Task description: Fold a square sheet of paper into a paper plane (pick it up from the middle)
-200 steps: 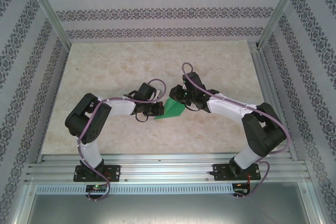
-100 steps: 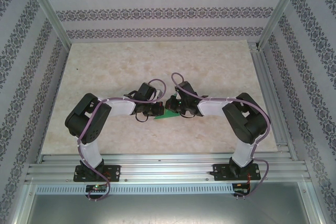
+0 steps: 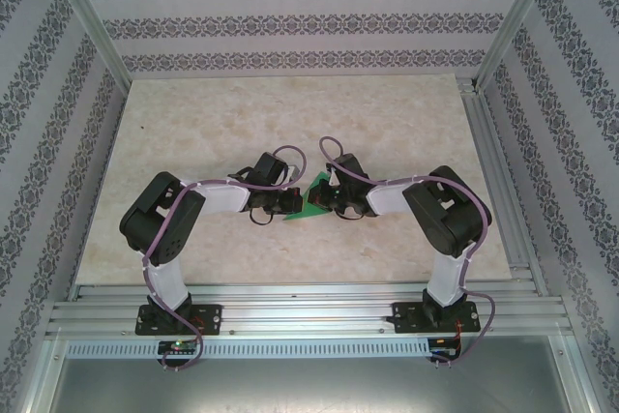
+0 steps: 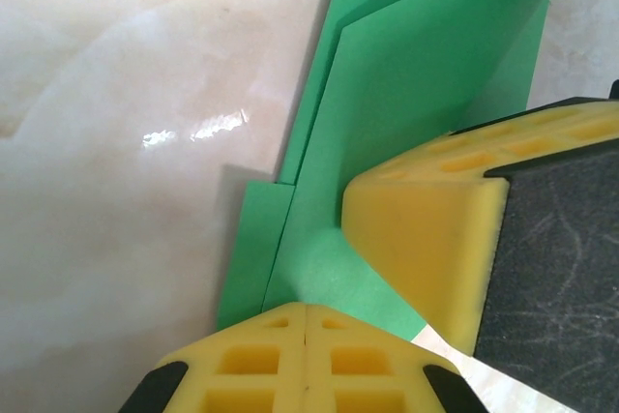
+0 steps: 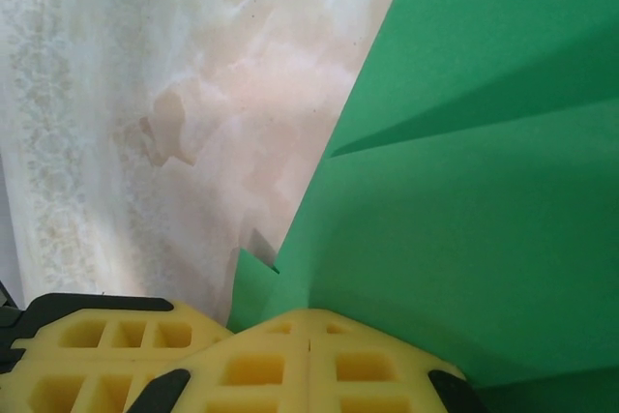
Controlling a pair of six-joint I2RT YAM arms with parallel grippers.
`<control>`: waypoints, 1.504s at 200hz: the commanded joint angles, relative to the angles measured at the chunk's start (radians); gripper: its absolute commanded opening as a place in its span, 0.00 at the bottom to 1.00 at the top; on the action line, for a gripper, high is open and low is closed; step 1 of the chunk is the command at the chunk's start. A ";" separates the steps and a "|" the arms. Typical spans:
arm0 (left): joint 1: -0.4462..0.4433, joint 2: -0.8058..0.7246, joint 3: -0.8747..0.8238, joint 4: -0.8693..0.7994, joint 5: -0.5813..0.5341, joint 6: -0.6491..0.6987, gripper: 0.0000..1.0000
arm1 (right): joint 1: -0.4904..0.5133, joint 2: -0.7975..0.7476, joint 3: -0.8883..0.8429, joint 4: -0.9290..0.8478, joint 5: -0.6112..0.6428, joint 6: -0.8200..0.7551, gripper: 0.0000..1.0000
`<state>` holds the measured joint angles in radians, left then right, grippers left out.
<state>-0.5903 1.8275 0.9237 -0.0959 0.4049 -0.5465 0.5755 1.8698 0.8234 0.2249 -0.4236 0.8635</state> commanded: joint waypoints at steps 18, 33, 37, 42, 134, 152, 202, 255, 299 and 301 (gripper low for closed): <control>-0.006 0.041 -0.034 -0.131 -0.039 0.050 0.00 | -0.037 0.019 -0.023 -0.002 0.026 -0.059 0.00; -0.006 0.046 -0.039 -0.140 -0.037 0.060 0.00 | -0.054 0.004 -0.018 -0.022 0.025 -0.082 0.01; -0.007 0.047 -0.040 -0.144 -0.038 0.062 0.00 | -0.060 0.000 -0.017 -0.027 0.025 -0.087 0.01; -0.007 0.049 -0.041 -0.146 -0.037 0.064 0.00 | -0.066 -0.004 -0.013 -0.035 0.025 -0.096 0.01; -0.006 0.052 -0.054 -0.157 -0.028 0.079 0.00 | -0.228 0.010 0.020 -0.084 0.027 -0.175 0.02; -0.007 0.050 -0.054 -0.158 -0.028 0.080 0.00 | -0.267 0.010 0.021 -0.090 0.035 -0.176 0.02; -0.006 0.050 -0.048 -0.146 -0.012 0.074 0.00 | -0.342 -0.029 0.031 -0.098 0.067 -0.190 0.02; -0.006 0.041 -0.034 -0.124 0.001 0.058 0.00 | -0.277 -0.302 -0.016 -0.182 0.148 -0.200 0.05; -0.007 0.041 -0.035 -0.105 0.002 0.049 0.00 | -0.109 -0.334 -0.029 -0.204 0.194 -0.142 0.06; -0.007 0.041 -0.035 -0.105 0.002 0.048 0.00 | -0.103 -0.330 -0.029 -0.200 0.193 -0.137 0.06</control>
<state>-0.5900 1.8275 0.9215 -0.0971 0.4133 -0.4980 0.4023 1.5120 0.8215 0.0555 -0.2790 0.6891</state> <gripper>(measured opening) 0.064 0.065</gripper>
